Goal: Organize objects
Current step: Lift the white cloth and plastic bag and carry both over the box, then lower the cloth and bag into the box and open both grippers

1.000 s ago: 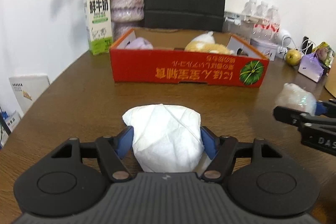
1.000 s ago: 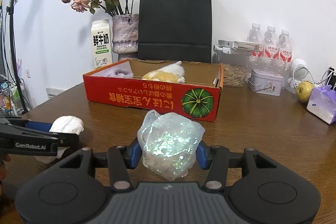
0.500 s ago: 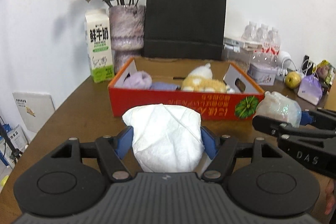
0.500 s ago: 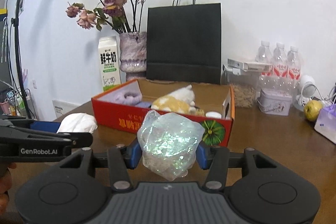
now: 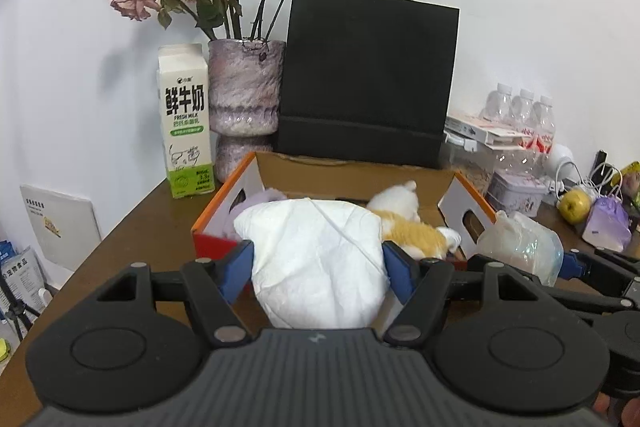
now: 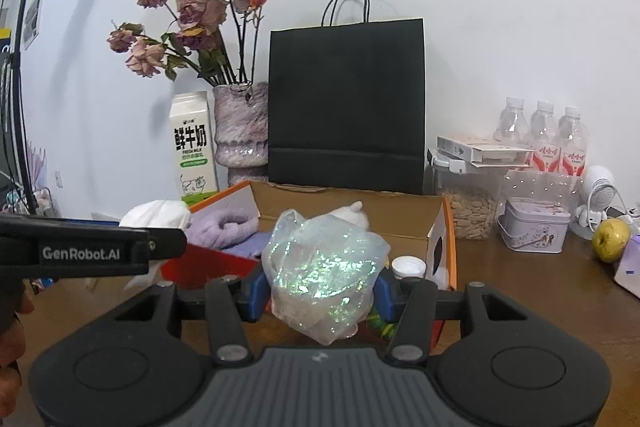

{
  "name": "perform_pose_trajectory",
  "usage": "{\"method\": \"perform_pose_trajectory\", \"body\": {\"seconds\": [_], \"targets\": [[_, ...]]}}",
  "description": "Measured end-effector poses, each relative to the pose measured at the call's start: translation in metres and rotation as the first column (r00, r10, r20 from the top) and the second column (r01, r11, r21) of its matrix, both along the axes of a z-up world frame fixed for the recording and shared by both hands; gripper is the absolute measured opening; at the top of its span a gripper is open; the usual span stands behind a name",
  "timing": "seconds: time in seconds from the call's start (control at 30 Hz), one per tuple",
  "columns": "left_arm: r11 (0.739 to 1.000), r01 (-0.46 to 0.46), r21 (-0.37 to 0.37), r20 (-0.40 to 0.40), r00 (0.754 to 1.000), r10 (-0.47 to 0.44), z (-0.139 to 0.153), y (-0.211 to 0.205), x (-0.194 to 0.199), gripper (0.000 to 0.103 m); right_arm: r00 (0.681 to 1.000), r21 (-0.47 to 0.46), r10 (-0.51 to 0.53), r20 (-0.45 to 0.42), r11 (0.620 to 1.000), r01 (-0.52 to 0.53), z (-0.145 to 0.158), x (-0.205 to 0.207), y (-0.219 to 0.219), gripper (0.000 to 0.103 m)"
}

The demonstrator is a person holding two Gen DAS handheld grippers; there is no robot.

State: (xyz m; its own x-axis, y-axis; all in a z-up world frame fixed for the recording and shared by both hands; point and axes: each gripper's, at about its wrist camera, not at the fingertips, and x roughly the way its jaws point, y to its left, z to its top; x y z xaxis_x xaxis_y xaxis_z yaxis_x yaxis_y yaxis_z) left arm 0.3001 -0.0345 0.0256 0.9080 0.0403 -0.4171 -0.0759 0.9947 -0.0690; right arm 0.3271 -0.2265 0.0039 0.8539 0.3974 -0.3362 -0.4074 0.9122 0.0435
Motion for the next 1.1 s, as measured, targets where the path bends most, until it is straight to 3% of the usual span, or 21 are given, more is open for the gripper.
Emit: {"method": "perform_pose_trajectory", "body": {"seconds": [0.63,1.1], "targets": [[1.000,0.006,0.008,0.007,1.000,-0.006,-0.003,0.017,0.115,0.070,1.000,-0.004,-0.023,0.016,1.000,0.023,0.005,0.111,0.008,0.050],[0.999,0.010,0.034,0.018,1.000,-0.011,-0.010,0.013,0.168,0.070,0.999,-0.015,-0.046,0.010,0.999,0.046,0.000,0.171,0.012,0.051]]}}
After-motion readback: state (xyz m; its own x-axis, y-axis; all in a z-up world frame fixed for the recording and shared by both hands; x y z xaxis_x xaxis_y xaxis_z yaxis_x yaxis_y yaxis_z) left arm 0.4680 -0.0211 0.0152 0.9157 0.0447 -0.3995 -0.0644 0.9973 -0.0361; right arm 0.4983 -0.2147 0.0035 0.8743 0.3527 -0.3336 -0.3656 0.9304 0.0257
